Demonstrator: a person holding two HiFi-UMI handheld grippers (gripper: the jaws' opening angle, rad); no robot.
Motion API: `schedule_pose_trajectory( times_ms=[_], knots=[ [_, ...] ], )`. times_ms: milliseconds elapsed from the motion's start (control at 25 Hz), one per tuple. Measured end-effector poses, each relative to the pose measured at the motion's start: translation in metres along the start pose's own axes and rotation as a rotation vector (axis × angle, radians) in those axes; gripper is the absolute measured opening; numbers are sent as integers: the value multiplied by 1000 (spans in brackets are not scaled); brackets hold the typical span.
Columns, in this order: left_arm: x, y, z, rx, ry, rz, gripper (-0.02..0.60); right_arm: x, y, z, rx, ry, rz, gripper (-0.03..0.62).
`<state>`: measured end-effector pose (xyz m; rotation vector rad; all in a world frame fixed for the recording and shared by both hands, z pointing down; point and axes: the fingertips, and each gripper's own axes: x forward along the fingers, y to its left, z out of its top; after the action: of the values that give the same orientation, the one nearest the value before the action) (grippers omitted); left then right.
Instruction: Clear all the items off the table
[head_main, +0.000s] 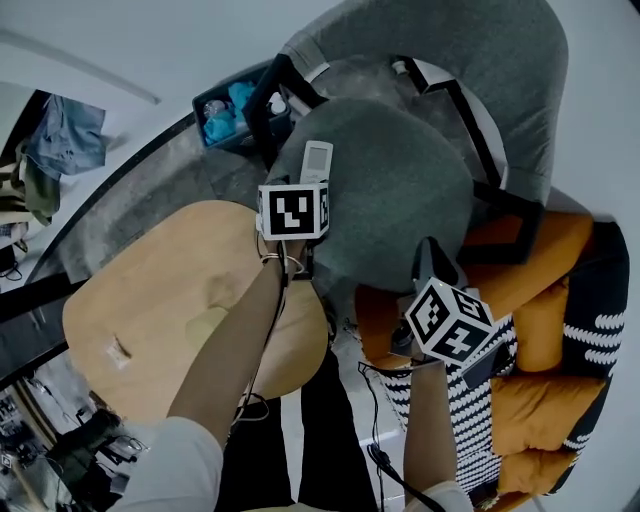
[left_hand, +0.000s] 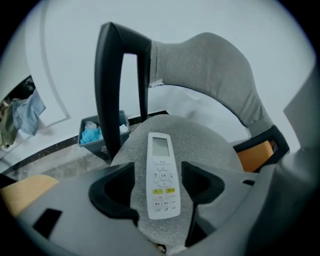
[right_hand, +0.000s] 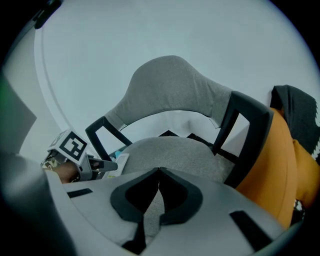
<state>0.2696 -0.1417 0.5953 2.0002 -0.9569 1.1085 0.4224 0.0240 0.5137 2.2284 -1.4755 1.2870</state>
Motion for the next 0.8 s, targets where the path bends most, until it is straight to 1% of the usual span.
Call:
schedule_pose_trajectory(
  times_ms=[160,240,400,520,560,640,760,800],
  knots=[
    [-36,-16,2,-18,-67,-47,287,-5,10,-2,22,-2,4,25],
    [-62,-26,1,-28,-115,-81,285,-12,20,-4,21,-1,16,25],
    [-122,-40,-7,-45,-220,-155,285,-29,45,-13,-33,5,35,25],
    [-159,-37,-23,-62,-263,-170,280,-45,71,-22,-60,3,49,25],
    [-169,-31,-29,-73,-273,-160,246,-50,80,-24,-68,0,55,25],
    [-187,-16,-37,-89,-292,-127,135,-59,99,-24,-90,-10,65,25],
    [-209,5,-51,-85,-301,-100,21,-69,125,-28,-115,-20,77,25],
    [-214,12,-57,-85,-295,-99,9,-71,133,-32,-118,-19,80,25]
  ],
)
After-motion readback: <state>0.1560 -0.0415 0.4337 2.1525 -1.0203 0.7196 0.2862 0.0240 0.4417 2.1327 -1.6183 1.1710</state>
